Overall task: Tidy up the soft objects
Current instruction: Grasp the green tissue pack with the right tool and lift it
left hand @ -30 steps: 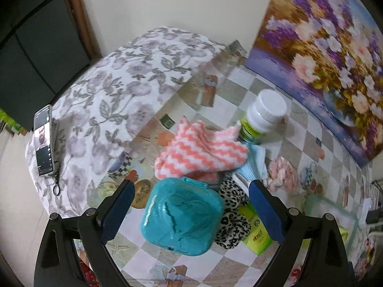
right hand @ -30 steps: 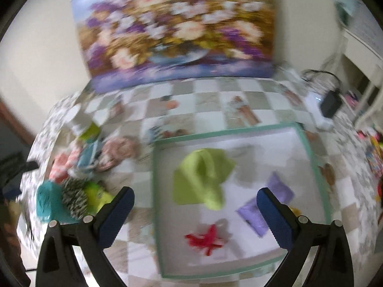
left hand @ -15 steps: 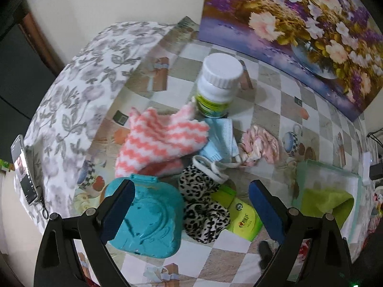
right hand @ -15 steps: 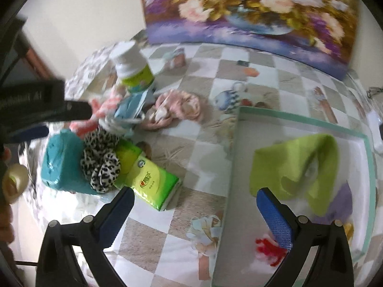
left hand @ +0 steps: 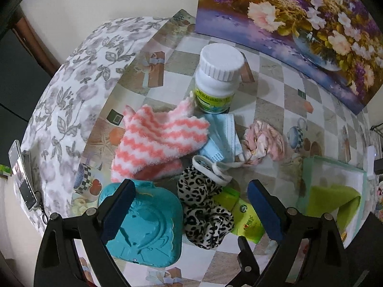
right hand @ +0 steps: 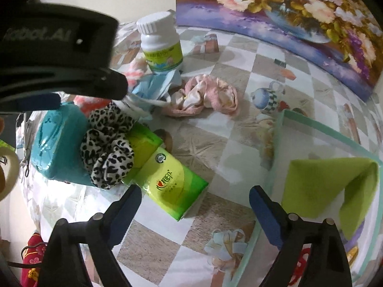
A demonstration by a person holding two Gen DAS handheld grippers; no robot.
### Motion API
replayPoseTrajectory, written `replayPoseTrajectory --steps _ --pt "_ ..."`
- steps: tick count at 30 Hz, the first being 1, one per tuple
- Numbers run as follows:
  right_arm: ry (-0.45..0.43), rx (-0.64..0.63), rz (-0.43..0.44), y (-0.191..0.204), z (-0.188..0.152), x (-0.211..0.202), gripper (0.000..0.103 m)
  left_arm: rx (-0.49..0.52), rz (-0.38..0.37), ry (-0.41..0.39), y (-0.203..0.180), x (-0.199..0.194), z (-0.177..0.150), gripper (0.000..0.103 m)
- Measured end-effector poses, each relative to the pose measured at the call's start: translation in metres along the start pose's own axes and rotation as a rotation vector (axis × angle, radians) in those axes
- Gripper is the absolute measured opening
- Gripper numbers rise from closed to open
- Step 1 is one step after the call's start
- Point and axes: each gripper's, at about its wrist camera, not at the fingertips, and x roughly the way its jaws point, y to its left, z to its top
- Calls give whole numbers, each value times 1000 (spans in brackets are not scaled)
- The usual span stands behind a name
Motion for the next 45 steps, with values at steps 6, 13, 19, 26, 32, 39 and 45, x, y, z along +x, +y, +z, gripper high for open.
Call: replayPoseTrajectory --steps 6,13,19,26,32,39,45 --pt "16 -50 27 7 1 9 90 -33 5 -4 8 1 3 94" --pt "54 -84 16 14 -2 23 85 -43 7 -7 12 2 4 94" --pt "53 -103 -11 22 -4 31 83 -20 17 -6 9 3 4 94" --pt "37 -24 -32 12 -1 28 68 22 13 -7 -1 4 3 94" --pt "43 -6 -34 8 -3 26 65 39 -1 -11 -6 6 3 90" --pt "42 64 12 -9 -3 22 63 79 24 -15 -9 8 4 81" --pt "30 90 45 -20 3 14 61 130 45 -12 -16 9 1 79"
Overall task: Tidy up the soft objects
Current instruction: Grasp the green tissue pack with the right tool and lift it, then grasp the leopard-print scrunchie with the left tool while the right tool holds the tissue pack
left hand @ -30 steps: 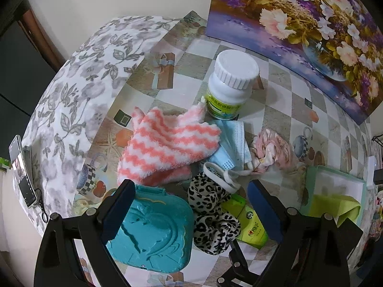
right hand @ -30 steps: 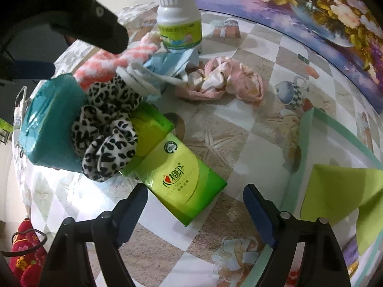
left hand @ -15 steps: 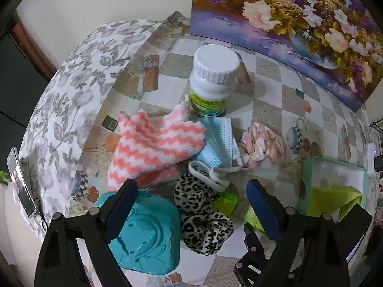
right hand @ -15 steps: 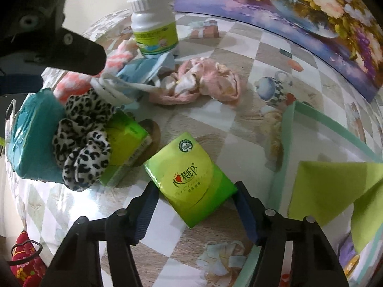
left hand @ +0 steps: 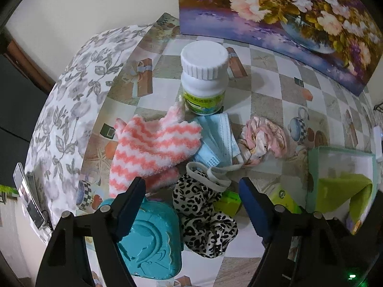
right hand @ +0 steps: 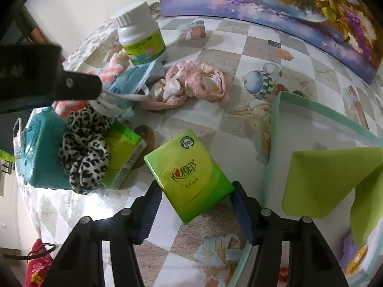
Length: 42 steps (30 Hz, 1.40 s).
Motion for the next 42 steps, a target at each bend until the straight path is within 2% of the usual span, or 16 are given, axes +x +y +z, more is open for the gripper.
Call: replayPoseTrajectory --steps 5,10,16,21,29,42 --pt "-28 28 13 -6 6 -17 60 20 -26 19 -2 2 -1 67" --pt "-48 77 18 -16 10 -28 60 72 21 23 -11 6 -2 62" --pt "-53 92 25 -19 8 -33 60 130 51 47 -23 16 -6 45" --pt "-50 110 27 -23 8 -32 60 208 132 38 -34 23 -10 41" --pt "-44 110 28 -23 8 -31 60 246 177 37 -38 29 -13 17" --pt "-47 119 31 -23 8 -31 60 204 88 -12 -37 9 -8 11"
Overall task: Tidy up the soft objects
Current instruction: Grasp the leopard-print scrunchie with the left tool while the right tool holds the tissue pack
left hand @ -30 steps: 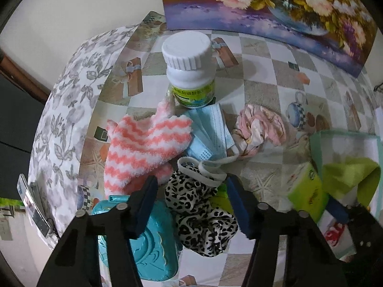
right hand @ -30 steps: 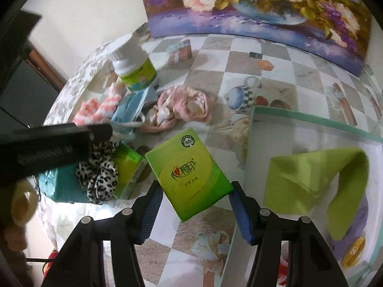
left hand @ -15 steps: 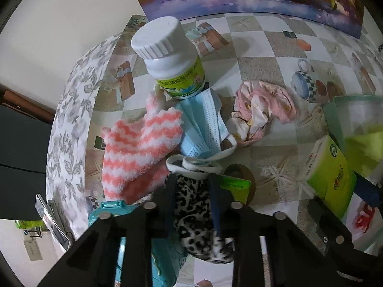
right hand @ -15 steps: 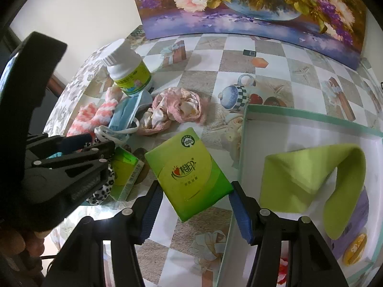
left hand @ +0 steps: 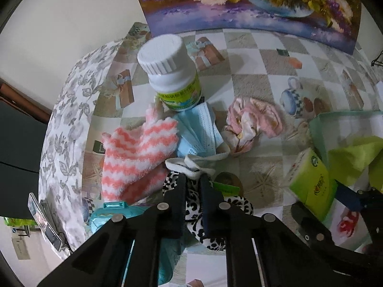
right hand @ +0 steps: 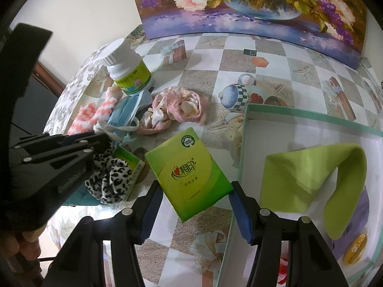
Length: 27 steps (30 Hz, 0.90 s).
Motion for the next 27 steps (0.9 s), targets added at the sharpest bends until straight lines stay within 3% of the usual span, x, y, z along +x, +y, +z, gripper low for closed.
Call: replayPoseTrajectory --steps 22,27 --pt "-141 48 20 -5 11 -59 60 -89 -24 -191 27 -81 5 11" --pt "-134 35 16 -2 9 -58 60 -60 -18 -100 16 -54 3 11"
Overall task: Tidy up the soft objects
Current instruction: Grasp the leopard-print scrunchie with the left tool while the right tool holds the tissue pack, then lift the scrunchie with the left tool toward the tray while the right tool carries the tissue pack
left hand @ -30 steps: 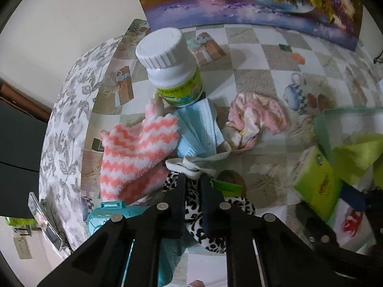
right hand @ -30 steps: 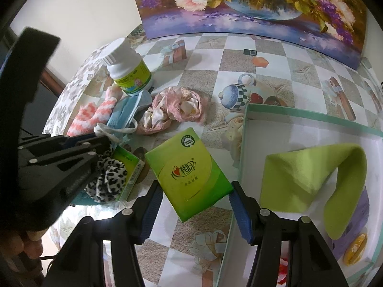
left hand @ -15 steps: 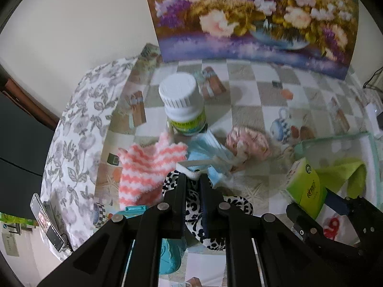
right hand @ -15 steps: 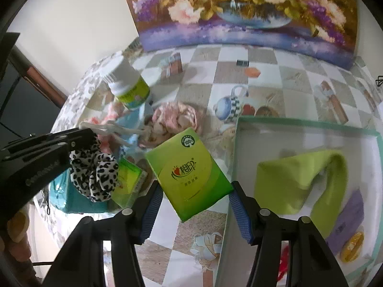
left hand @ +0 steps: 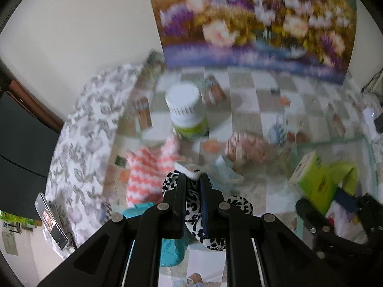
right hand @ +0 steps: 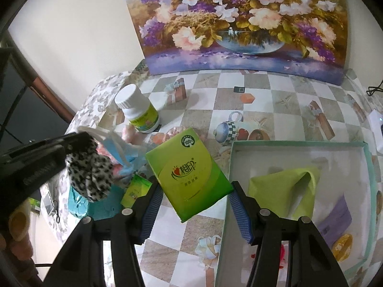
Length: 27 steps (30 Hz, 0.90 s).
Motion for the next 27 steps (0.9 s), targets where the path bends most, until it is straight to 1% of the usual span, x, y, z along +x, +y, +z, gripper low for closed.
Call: replayPoseTrajectory --steps 1,4,6,7,8,10,11,14,15,16,18,20,22,25,27 --pt "4 -1 0 0 0 1 60 9 11 31 -3 10 -2 11" --pt "13 -1 -11 -2 -1 5 60 31 50 73 -7 23 -6 11" --pt "19 6 -7 -5 -1 8 60 31 43 87 -7 25 -8 11" --pt "20 9 -7 -6 -2 8 60 23 12 90 -6 23 -8 11" --pt "22 11 -8 -6 -2 9 60 11 -36 80 -4 18 -7 11" --pt "20 14 -8 -7 -2 8 60 3 -92 49 -4 4 -5 10" --pt "18 16 -9 -7 -2 7 60 0 -115 30 -4 -3 -4 8" --pt "1 18 -8 -7 0 1 60 -19 -182 -36 -1 -27 0 8" --pt "-4 19 -8 -7 0 -1 60 -23 -194 -54 0 -33 2 8" --pt "-10 20 -7 -6 1 -3 60 -26 -199 -70 1 -39 2 8" --pt "-14 16 -6 -5 1 -5 60 -23 -169 -85 1 -43 3 8" --pt "-9 13 -4 -5 1 -4 60 -23 -143 -72 1 -39 4 8" --pt "-2 12 -4 -5 0 -1 60 -27 -137 -22 1 -25 4 8" --pt "4 16 -6 -7 0 1 60 -28 -127 28 -1 -9 1 8" --pt "12 23 -10 -9 -1 3 60 -28 -133 60 -4 1 -1 8"
